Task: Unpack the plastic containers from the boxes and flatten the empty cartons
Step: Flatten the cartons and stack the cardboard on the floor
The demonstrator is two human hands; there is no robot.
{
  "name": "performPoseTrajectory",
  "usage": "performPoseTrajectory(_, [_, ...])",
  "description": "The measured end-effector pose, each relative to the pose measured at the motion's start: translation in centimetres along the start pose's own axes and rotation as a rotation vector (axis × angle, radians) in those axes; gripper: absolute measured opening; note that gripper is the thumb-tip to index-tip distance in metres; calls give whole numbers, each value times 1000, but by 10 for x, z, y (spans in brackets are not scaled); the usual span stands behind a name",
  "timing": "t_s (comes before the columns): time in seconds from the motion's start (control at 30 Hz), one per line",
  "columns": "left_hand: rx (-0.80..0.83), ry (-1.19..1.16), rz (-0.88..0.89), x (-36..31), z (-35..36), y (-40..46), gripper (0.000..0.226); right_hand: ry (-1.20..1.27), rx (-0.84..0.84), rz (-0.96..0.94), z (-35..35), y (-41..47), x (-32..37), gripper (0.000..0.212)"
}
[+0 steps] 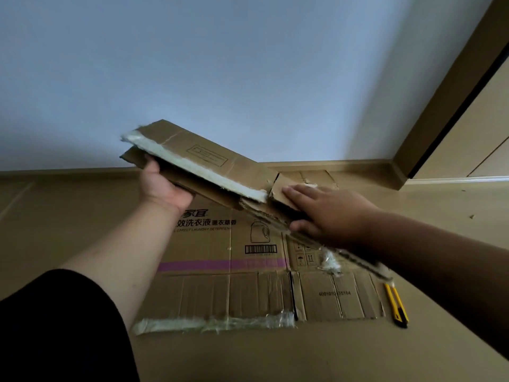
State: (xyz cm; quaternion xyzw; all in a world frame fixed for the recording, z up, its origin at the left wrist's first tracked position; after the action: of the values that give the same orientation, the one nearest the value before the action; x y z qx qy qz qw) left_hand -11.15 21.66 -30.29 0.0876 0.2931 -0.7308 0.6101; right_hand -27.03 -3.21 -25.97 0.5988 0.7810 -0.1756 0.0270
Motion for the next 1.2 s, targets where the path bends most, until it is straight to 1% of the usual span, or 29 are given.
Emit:
performPoseTrajectory(0.07, [-20,2,-11,7,-6,5,48,5,1,11,15,1,9,101])
performPoseTrajectory(0.13, [-38,9,-19,12,-11,9,49,39,-4,50,32,2,18,109])
performPoseTrajectory(0.27, [-54,20,-17,15,-16,14,38,63,7,141,59,5,32,93])
performPoseTrajectory(0.33, [-67,30,-7,14,-21,16,38,50,9,179,62,4,33,91])
performPoseTrajectory(0.43, [-57,24,-15,10,-30,18,48,25,5,215,66,7,28,91])
performPoseTrajectory(0.5, [-35,43,-43,9,-36,18,62,24,23,215,70,12,27,91])
performPoseTrajectory(0.57, [-47,93,-39,5,-41,15,75,39,16,202,69,17,30,87])
performPoseTrajectory(0.67, [-120,248,-51,-6,-45,4,78,43,-11,171,66,20,39,81])
performPoseTrajectory(0.7, [-142,322,-54,-10,-47,3,74,36,-4,159,66,21,43,81])
performPoseTrajectory(0.73, [-173,388,-45,-13,-51,4,63,31,8,144,67,22,46,82])
performPoseTrajectory(0.8, [-257,464,-20,-20,-64,7,32,12,38,100,69,22,53,83])
performPoseTrajectory(0.83, [-299,483,-20,-22,-71,8,27,-3,44,80,71,23,56,83])
performPoseTrajectory(0.93, [-396,499,10,-28,-91,4,35,-6,60,59,81,23,61,82])
performPoseTrajectory(1.0, [-428,558,40,-29,-104,-2,37,-29,-1,44,81,23,62,87])
performPoseTrajectory(1.03, [-434,591,58,-28,-109,-5,34,-29,-25,48,81,24,60,91])
performPoseTrajectory(1.1, [-406,598,104,-26,-113,-8,26,-70,-62,58,81,24,52,97])
performPoseTrajectory(1.2, [-294,545,145,-28,-103,-4,27,-123,-141,48,71,21,39,95])
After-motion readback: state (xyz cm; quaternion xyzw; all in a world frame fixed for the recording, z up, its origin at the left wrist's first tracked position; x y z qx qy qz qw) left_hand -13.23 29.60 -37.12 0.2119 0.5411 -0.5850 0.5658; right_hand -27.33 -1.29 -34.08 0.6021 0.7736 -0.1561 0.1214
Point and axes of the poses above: each hand's wrist, its own y-axis towards the middle knuckle, its own z-axis out of the palm, x = y × z, the point moved 6 cm from there along y, towards the middle knuckle, and after that the axes turned 8 degrees about -y, right-handed, at the moved point
